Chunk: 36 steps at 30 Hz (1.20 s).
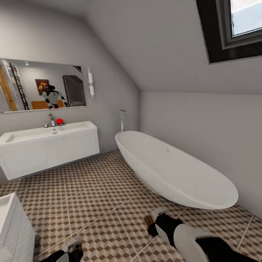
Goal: Take the four mousetraps from the cabinet in the bathroom and place them on the bathroom floor. Make sure all four end up on the same floor surface, and ensure that at least two of them are either under or directly next to the same bathroom sink.
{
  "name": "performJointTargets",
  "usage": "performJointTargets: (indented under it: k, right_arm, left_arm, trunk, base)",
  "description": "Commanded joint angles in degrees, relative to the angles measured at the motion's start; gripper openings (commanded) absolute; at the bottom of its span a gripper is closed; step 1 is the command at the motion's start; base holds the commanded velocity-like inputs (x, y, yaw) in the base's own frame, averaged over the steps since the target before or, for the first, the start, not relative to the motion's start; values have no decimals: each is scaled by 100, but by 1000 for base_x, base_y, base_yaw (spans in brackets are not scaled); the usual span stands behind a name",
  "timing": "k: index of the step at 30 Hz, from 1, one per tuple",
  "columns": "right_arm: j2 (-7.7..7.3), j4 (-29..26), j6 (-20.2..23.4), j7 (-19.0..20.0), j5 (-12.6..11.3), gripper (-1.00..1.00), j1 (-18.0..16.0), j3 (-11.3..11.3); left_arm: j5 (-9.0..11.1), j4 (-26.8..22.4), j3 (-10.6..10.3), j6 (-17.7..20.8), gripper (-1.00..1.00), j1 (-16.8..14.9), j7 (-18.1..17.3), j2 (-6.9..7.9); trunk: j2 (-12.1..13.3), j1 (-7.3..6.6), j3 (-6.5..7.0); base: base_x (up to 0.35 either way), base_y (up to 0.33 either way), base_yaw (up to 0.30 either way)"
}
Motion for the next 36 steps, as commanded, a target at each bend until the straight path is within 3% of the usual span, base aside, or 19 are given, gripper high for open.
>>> performJointTargets:
  k: [1, 18, 36]
  right_arm:
    - [3, 12, 9, -30, 10, -100, -9, 11]
    - [3, 10, 8, -38, 13, -100, -6, 12]
    - [3, 12, 9, -40, 12, -100, -6, 15]
  left_arm:
    - [22, -3, 9, 24, -100, -5, 18, 0]
    - [28, -3, 9, 25, -100, -5, 18, 0]
    - [28, -3, 9, 25, -100, -6, 18, 0]
  trunk:
    - [-4, 3, -7]
    - [-4, 3, -7]
    - [-4, 3, -7]
  base:
    - [323, 0, 39]
    - [323, 0, 224]
    - [323, 0, 75]
